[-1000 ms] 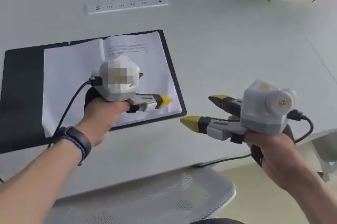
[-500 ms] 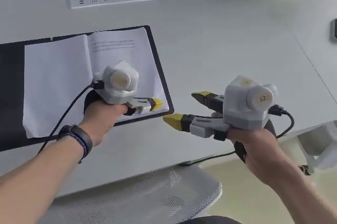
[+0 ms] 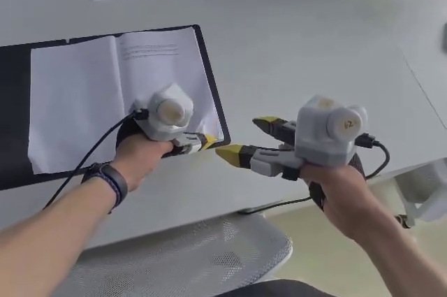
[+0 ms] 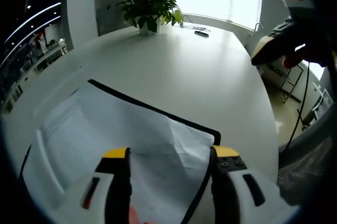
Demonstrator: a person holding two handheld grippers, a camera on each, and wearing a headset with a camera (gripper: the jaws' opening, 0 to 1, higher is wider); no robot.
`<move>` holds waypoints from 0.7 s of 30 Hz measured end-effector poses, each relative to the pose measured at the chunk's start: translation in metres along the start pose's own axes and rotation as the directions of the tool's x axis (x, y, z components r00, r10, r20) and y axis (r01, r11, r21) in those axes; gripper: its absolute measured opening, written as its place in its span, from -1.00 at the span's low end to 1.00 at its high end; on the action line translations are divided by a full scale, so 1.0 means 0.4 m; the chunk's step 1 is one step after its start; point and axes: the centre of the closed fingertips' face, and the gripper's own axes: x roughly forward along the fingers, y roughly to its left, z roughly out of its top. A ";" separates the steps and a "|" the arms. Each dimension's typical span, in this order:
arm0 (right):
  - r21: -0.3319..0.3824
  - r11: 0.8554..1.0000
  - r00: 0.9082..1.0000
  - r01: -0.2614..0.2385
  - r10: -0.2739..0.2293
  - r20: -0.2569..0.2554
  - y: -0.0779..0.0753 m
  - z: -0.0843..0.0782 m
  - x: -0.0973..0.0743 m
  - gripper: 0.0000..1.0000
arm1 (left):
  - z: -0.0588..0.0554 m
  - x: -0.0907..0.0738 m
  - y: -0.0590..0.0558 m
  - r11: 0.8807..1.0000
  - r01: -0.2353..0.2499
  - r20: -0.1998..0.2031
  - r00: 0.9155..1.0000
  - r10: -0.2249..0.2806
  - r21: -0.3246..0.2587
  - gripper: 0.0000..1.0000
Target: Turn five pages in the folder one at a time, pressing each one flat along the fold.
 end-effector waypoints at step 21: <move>0.053 0.998 1.000 -0.022 0.022 0.008 -0.043 0.006 0.071 0.16 | 0.001 -0.015 0.032 0.995 -0.002 0.048 0.999 0.007 -0.095 -0.06</move>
